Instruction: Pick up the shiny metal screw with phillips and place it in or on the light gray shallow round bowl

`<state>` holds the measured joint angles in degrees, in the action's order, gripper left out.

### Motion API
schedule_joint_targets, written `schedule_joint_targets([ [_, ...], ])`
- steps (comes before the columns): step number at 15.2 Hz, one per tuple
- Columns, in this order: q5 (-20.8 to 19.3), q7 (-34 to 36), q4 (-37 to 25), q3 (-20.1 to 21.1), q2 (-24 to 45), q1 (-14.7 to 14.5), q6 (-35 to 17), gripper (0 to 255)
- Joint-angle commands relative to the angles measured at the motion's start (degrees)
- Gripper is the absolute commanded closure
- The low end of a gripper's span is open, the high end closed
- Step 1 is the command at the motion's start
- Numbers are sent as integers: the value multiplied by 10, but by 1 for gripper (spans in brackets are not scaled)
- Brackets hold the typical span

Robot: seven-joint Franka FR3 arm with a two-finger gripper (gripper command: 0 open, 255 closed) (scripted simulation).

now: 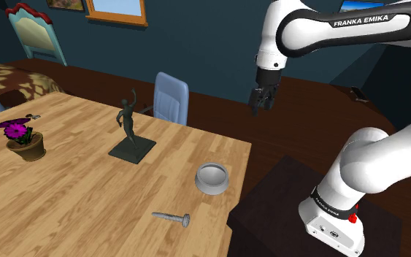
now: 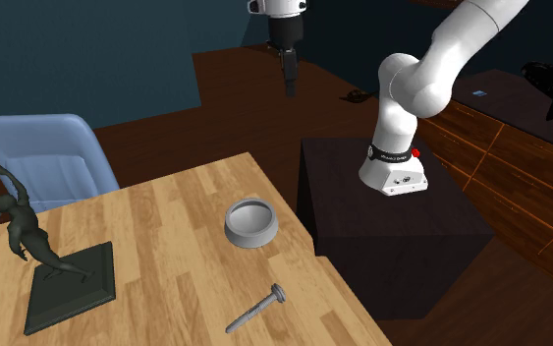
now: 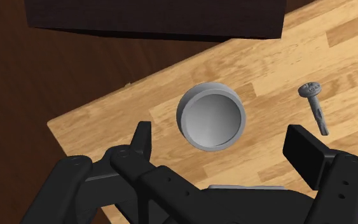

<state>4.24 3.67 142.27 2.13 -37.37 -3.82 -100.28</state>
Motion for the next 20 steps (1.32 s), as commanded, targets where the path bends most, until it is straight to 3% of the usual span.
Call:
schedule_joint_targets([
  [1, 11, 0, 11, 12, 26, -12, -41, 0],
  [10, 47, -13, 31, 58, 164, -60, -209, 0],
  [20, 55, -19, -12, 110, 359, -105, -372, 0],
])
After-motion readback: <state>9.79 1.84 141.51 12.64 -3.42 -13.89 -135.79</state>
